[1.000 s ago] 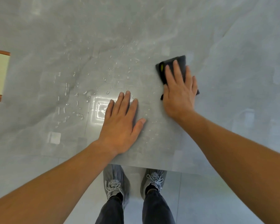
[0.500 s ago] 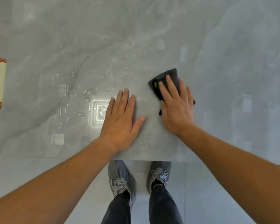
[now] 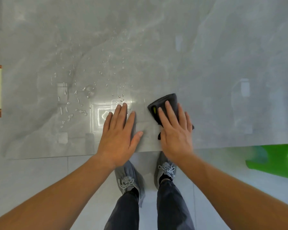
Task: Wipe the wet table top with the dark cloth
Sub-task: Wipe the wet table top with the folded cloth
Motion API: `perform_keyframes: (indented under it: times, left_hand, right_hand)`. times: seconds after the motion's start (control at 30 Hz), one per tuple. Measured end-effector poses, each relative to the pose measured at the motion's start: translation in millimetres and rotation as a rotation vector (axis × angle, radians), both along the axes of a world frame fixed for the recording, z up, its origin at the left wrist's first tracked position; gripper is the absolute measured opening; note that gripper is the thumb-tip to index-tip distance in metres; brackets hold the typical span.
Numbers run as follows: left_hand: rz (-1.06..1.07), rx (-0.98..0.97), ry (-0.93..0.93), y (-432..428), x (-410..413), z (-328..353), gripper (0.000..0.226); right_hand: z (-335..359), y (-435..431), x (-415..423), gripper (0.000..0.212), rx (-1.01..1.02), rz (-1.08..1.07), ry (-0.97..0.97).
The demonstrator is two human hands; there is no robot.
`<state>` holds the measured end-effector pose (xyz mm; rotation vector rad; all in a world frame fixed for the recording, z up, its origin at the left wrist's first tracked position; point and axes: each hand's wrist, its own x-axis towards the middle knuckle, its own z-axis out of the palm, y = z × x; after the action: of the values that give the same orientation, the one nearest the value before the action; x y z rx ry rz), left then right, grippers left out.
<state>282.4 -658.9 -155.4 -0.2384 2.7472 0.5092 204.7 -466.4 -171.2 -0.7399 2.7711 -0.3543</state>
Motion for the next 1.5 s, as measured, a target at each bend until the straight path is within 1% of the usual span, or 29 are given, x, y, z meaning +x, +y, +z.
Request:
perform_keyframes:
  times: [0.07, 0.13, 0.17, 0.2, 0.23, 0.3, 0.37, 0.4, 0.43, 0.47, 0.5, 0.6, 0.63, 0.67, 0.7, 0.8, 0.83, 0.87, 0.9, 0.93, 1.07, 1.17, 1.2, 1.23, 1.33, 1.37, 1.4, 1.43, 1.5]
  left_hand:
    - [-0.003, 0.011, 0.003, 0, 1, 1, 0.074]
    - [-0.015, 0.019, 0.002, -2, 1, 2, 0.076]
    - [-0.025, 0.018, -0.008, -3, 1, 3, 0.077]
    - [-0.036, 0.014, -0.022, -5, 2, 3, 0.077]
    - [-0.046, 0.007, -0.033, -6, 3, 3, 0.076]
    - [-0.062, -0.002, -0.043, -9, 3, 3, 0.077]
    - [-0.073, -0.005, -0.042, -11, 3, 3, 0.078]
    - [-0.076, -0.005, -0.034, -11, 3, 2, 0.078]
    - [-0.080, -0.004, -0.026, -12, 3, 3, 0.078]
    - [-0.083, -0.003, -0.021, -11, 4, 3, 0.078]
    - [-0.086, -0.004, -0.018, -11, 5, 3, 0.078]
    - [-0.092, -0.011, -0.002, -13, 5, 4, 0.075]
    - [-0.087, -0.013, 0.008, -15, 6, 4, 0.074]
    - [-0.076, -0.014, 0.015, -17, 9, 3, 0.074]
    - [-0.068, -0.012, 0.011, -19, 13, 3, 0.075]
    - [-0.051, -0.008, -0.009, -21, 28, 3, 0.074]
    - [-0.044, -0.010, -0.005, -23, 31, 3, 0.073]
    - [-0.041, -0.014, -0.003, -26, 34, 4, 0.073]
    - [-0.040, -0.019, -0.005, -29, 36, 3, 0.073]
    - [-0.034, -0.022, -0.006, -32, 38, 3, 0.073]
    - [0.048, -0.034, 0.016, -45, 38, 4, 0.075]
    - [0.107, -0.027, 0.029, -60, 26, 5, 0.079]
    - [0.115, -0.027, 0.027, -65, 21, 5, 0.080]
    - [0.115, -0.032, 0.021, -71, 16, 4, 0.080]
    - [0.105, -0.048, 0.012, -83, 7, 1, 0.077]
    - [0.106, -0.050, 0.009, -85, 5, 0, 0.075]
    - [0.110, -0.051, 0.005, -86, 5, -1, 0.074]
    - [0.116, -0.050, 0.003, -86, 5, -1, 0.073]
    - [0.130, -0.042, 0.001, -87, 4, -1, 0.070]
  right_hand:
    - [3, 15, 25, 0.063, 0.036, 0.191, -0.005]
    - [3, 34, 16, 0.063, 0.073, 0.370, 0.005]
    - [1, 43, 7, 0.063, 0.081, 0.412, 0.016]
    - [-1, 51, -2, 0.061, 0.080, 0.391, 0.025]
    - [-2, 59, -10, 0.059, 0.064, 0.302, 0.024]
    - [-1, 70, -18, 0.056, 0.017, 0.033, 0.013]
    - [0, 61, -9, 0.056, -0.002, -0.190, 0.007]
    - [1, 50, 1, 0.057, 0.003, -0.260, 0.010]
    - [1, 39, 14, 0.059, 0.017, -0.278, 0.010]
    - [2, 30, 28, 0.062, 0.032, -0.233, 0.010]
    - [1, 25, 41, 0.065, 0.043, -0.133, 0.007]
    - [0, 38, 44, 0.065, 0.066, 0.225, 0.000]
    - [1, 46, 33, 0.064, 0.069, 0.282, 0.009]
    - [0, 54, 22, 0.064, 0.065, 0.278, 0.023]
    - [-1, 60, 12, 0.064, 0.054, 0.196, 0.020]
    - [3, 66, 3, 0.059, 0.034, -0.292, -0.031]
    - [3, 60, 5, 0.059, 0.039, -0.381, -0.027]
    - [3, 50, 11, 0.059, 0.041, -0.411, -0.026]
    - [4, 39, 20, 0.060, 0.039, -0.385, -0.027]
    - [5, 27, 31, 0.060, 0.033, -0.307, -0.025]
    - [5, -18, 75, 0.065, 0.035, 0.164, -0.024]
    - [3, -39, 52, 0.063, 0.042, 0.378, 0.000]
    - [2, -44, 36, 0.062, 0.040, 0.390, 0.012]
    - [1, -49, 20, 0.062, 0.038, 0.355, 0.005]
    - [1, -65, -9, 0.063, 0.038, 0.113, -0.012]
    - [1, -70, -5, 0.064, 0.038, 0.082, 0.000]
    - [1, -72, 5, 0.064, 0.037, 0.105, 0.017]
    - [1, -70, 17, 0.064, 0.034, 0.175, 0.024]
    - [0, -60, 39, 0.064, 0.041, 0.365, 0.021]
